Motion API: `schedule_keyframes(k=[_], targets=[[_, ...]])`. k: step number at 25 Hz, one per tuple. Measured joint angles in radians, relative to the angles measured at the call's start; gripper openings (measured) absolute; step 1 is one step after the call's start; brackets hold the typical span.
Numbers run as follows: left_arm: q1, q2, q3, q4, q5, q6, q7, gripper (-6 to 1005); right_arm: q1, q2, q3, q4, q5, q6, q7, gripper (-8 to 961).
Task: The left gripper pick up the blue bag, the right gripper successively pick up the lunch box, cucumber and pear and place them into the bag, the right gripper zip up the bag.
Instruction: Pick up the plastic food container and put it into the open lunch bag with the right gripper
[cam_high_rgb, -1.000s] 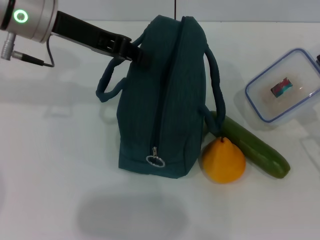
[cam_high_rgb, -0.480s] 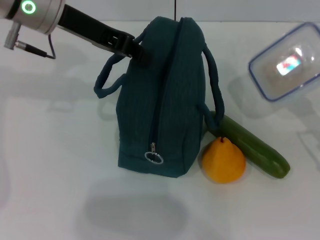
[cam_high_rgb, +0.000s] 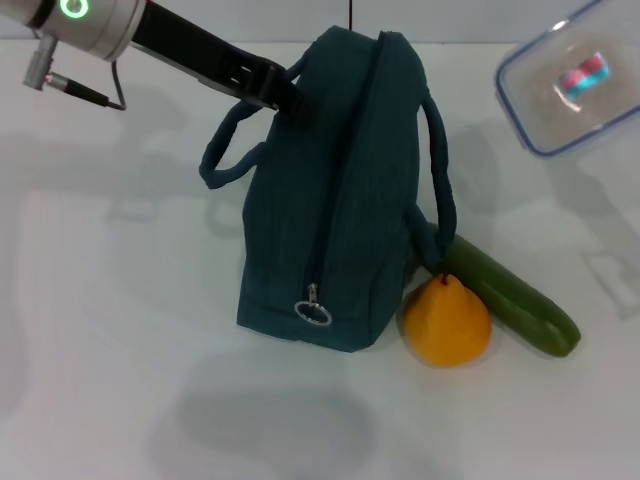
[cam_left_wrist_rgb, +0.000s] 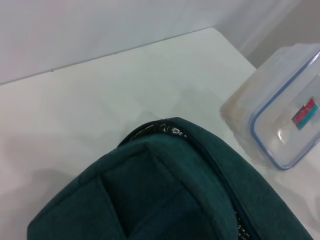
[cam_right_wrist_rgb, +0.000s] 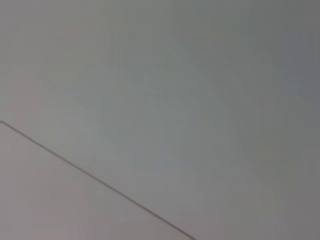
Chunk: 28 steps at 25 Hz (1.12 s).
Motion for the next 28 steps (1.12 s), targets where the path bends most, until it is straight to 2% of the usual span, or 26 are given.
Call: schedule_keyframes(k=[12,14,20,28], targets=[[-0.014,-0.008,0.009,0.001,0.005,-0.002,-0.009,39,0.07,0.0,0.0,-0.015,0.017,-0.104,0.0,95],[-0.017,-0.009,0.013,0.001,0.006,-0.003,-0.011,39,0.081,0.001,0.0,-0.015,0.017,-0.112,0.0,95],[-0.039,-0.032,0.024,0.002,0.007,-0.004,-0.014,39,0.118,0.002,-0.003,-0.016,0.017,-0.117,-0.002,95],[-0.081,-0.034,0.024,0.002,0.0,-0.004,-0.035,39,0.173,0.003,-0.01,-0.017,0.011,-0.116,-0.016,95]])
